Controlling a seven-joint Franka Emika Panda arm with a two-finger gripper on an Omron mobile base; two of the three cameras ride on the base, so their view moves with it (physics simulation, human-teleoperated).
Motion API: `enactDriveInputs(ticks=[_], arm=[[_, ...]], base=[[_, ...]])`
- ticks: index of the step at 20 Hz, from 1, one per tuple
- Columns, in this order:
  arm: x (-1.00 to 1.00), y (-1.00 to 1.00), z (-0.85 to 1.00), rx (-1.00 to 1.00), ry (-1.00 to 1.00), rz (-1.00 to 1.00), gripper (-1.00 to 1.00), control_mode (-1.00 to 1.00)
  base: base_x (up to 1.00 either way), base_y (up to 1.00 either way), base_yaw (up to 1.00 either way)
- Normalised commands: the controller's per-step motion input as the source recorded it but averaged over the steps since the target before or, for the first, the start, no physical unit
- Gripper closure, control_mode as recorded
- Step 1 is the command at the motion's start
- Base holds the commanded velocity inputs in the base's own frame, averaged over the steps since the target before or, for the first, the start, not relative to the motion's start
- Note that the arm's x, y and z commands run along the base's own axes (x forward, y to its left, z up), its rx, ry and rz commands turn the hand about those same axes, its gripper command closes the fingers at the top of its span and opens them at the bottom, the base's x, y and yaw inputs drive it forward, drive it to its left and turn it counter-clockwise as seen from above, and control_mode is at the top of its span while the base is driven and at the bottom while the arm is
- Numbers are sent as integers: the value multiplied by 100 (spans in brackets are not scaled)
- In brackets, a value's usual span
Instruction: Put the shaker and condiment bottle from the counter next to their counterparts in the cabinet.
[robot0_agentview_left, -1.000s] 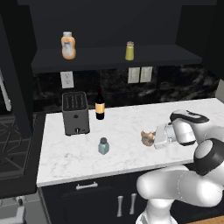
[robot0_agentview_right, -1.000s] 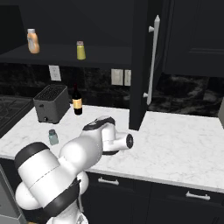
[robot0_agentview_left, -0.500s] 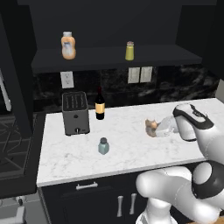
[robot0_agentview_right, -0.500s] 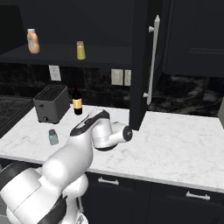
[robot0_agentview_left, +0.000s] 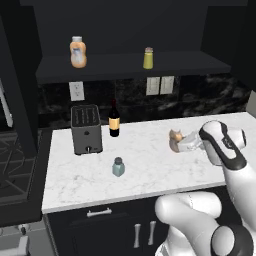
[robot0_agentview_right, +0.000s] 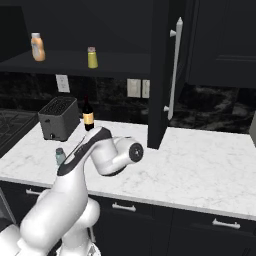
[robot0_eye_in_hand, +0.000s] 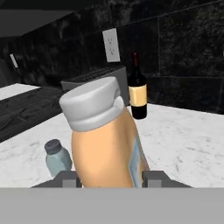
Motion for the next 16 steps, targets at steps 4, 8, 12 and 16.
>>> enactDriveInputs(ticks=[4,8,12,16], arm=[[-27,16,71,12,8,-2,100,-100],[-15,26,66,9,13,-5,100,-100],[-14,33,65,6,5,-2,100,-100],[-26,34,67,6,1,0,100,-100]], base=[[0,0,0],[0,0,0],[0,0,0],[0,0,0]])
